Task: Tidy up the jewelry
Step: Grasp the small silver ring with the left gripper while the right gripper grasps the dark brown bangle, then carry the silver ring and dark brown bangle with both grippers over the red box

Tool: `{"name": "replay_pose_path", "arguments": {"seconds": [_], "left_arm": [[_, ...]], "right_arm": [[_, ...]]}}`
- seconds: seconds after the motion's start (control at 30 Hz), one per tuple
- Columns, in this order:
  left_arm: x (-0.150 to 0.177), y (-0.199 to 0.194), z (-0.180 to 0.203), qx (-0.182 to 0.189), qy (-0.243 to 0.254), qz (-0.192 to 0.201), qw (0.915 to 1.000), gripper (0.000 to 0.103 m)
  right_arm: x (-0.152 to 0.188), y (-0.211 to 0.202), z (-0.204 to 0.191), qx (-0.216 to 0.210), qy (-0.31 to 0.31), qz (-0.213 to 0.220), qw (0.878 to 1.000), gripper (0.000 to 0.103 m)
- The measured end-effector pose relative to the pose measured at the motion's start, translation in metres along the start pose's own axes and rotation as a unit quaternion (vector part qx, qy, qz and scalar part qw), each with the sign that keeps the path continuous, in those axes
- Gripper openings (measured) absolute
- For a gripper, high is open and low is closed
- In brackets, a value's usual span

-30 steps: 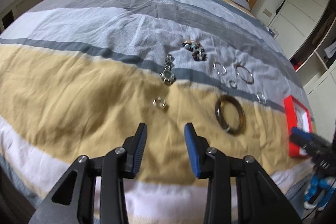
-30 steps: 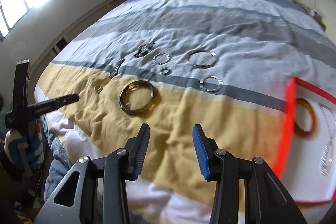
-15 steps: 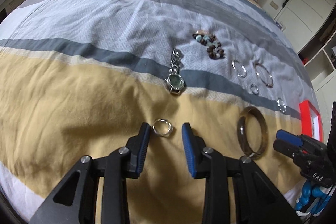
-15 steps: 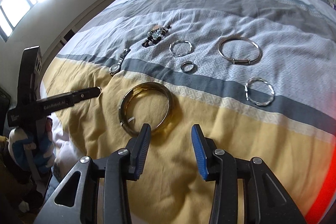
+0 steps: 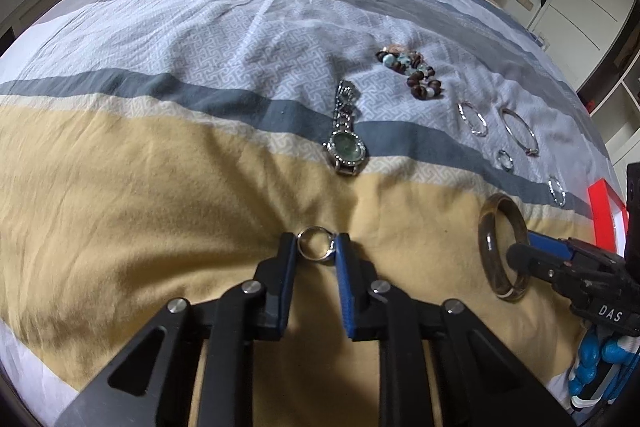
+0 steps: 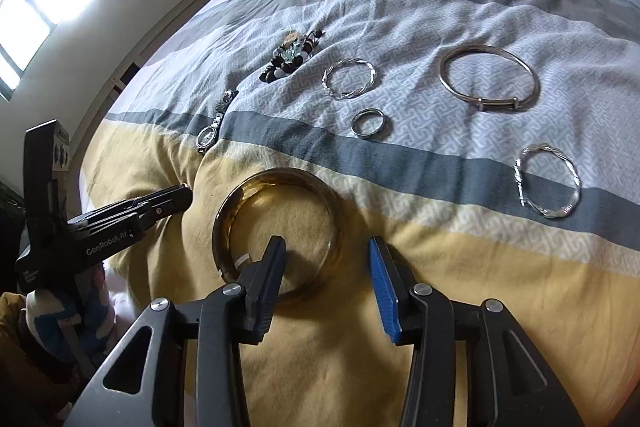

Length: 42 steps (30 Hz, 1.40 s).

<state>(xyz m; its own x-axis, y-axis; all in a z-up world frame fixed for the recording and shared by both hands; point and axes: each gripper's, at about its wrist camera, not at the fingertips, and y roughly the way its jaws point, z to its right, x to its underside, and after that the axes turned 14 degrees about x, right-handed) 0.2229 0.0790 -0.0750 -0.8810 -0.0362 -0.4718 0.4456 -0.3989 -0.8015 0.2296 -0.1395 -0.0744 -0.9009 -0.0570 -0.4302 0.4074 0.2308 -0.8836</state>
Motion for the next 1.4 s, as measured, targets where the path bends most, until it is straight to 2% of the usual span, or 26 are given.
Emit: {"name": "replay_pose_path", "arguments": {"seconds": [0.07,0.1,0.2,0.23,0.67,0.9,1.13,1.4], "left_arm": [[0.000,0.002,0.002,-0.005,0.006,0.000,1.0000,0.018],[0.001,0.002,0.002,-0.008,0.008,0.001,0.9999,0.018],[0.001,0.001,0.004,-0.011,0.011,0.004,0.9999,0.018],[0.001,0.000,0.004,-0.011,0.011,0.006,0.9999,0.018],[0.013,-0.035,0.009,0.009,-0.003,0.027,0.9996,0.018],[0.019,-0.062,0.027,0.020,0.006,0.043,0.9989,0.018],[0.020,-0.081,0.072,0.051,0.037,0.052,0.9967,0.018],[0.014,-0.080,0.162,0.105,0.092,0.046,0.9891,0.018]], "right_arm": [[0.000,0.003,-0.003,0.008,-0.003,0.002,1.000,0.044],[0.000,0.003,-0.004,0.013,-0.006,0.005,1.000,0.039],[-0.001,0.002,-0.001,0.020,0.005,0.010,1.000,0.012],[-0.001,0.001,-0.001,0.019,0.010,0.012,1.000,0.009],[0.009,-0.053,-0.011,0.041,-0.010,0.077,0.996,0.009],[0.021,-0.092,-0.004,0.056,-0.001,0.102,0.993,0.009],[0.042,-0.137,0.030,0.084,0.029,0.130,0.988,0.009],[0.072,-0.194,0.110,0.135,0.086,0.160,0.974,0.009]]}}
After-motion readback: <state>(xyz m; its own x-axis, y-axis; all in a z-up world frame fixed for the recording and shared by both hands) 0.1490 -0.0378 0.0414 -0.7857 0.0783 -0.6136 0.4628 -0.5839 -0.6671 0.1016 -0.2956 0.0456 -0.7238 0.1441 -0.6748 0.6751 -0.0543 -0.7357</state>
